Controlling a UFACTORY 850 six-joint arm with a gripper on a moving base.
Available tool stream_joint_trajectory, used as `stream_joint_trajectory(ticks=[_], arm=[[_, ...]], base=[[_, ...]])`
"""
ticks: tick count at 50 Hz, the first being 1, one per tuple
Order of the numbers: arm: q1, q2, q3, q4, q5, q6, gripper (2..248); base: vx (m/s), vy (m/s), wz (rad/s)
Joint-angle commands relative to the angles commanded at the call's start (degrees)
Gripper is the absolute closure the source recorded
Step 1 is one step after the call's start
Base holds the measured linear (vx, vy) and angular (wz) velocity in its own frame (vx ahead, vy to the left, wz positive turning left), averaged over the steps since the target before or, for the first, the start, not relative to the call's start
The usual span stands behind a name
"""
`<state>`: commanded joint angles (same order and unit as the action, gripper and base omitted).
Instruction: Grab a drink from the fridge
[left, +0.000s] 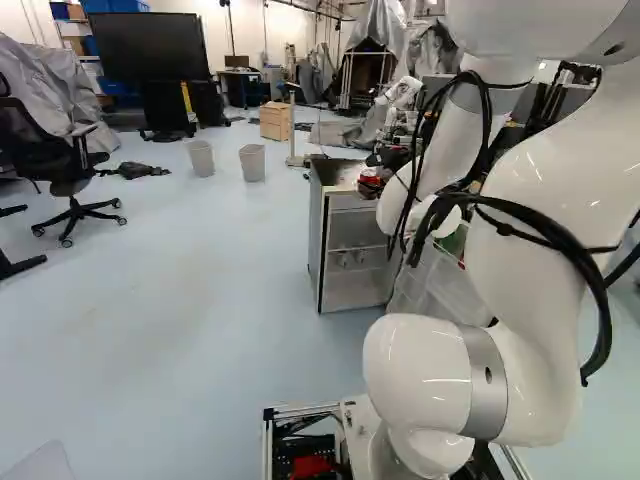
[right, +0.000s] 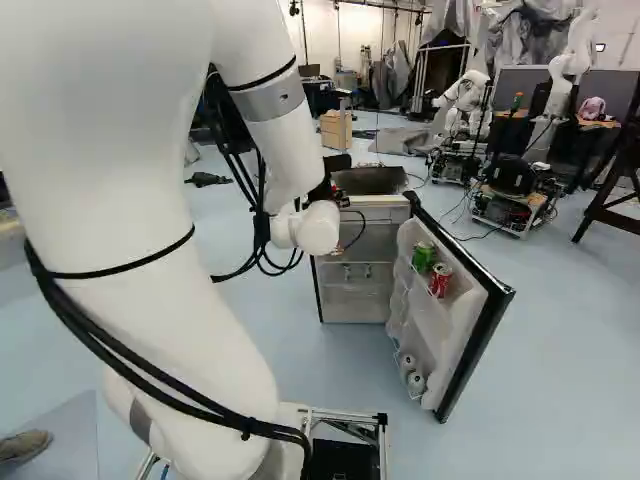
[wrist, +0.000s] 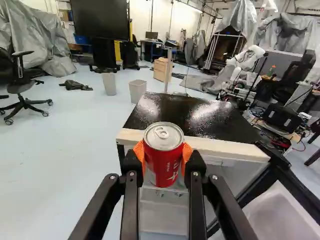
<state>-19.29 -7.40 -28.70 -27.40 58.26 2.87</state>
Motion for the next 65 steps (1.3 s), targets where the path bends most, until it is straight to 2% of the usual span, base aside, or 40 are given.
stream_joint_trajectory(ticks=[44,65], arm=[[1.6,-1.4,-8.1,0.0,-8.8,0.0,157],[2.3,-4.8,-12.6,0.0,-14.0,0.0,157]], base=[[0.000,0.000,0.000],[0.000,0.000,0.000]])
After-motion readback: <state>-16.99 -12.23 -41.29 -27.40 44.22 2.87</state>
